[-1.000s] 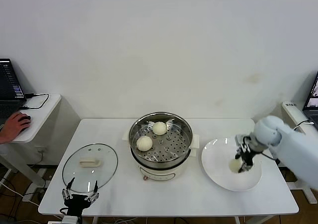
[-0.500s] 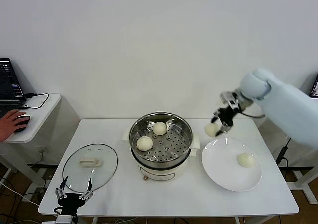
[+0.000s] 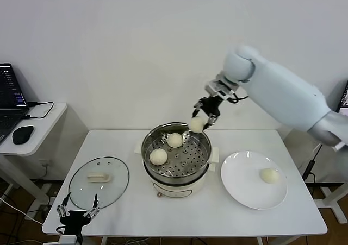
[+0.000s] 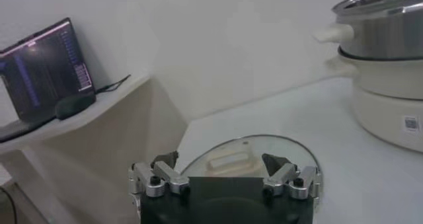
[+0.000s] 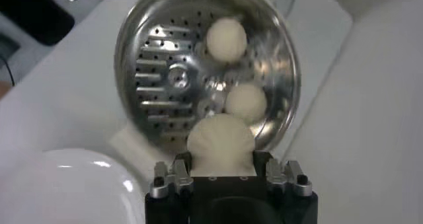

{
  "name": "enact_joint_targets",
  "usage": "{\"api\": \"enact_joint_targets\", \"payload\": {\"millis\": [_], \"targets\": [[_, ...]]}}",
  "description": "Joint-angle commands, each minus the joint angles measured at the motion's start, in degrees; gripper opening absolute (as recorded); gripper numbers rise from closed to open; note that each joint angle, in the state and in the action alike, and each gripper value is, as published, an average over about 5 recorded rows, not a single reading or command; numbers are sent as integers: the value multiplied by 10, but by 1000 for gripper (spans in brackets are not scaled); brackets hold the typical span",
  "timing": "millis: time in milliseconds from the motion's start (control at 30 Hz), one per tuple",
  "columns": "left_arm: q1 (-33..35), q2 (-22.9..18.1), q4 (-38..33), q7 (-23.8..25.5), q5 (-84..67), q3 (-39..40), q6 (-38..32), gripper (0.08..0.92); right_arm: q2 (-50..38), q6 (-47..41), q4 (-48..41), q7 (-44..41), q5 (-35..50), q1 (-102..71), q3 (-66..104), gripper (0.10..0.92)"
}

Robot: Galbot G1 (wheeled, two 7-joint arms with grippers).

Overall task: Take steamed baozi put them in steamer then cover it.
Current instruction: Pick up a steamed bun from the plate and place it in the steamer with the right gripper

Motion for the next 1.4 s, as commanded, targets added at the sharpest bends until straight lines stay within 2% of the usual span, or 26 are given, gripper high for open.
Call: {"api": "enact_joint_targets", "payload": {"millis": [33,267,433,867,1400], "targets": [[0,-1,-2,-1,0,-1,-1,823,45,105,63,20,-72,12,-54,574],[-2,-3,1,-2,-3,1,-4,823,42,109,126,45,-138,-23,-79,577],[0,-6,-8,0,-3,-1,-2,823,40,98,157,54,-137,-42,-102,577],[-4,-5,-2,4,-3,1,-2,823,58,101,156,77,-184,-70,-107,577],[-15,1,14,8,-4,1,0,823,46,97,172,57,-157,-78,-116,577]]}}
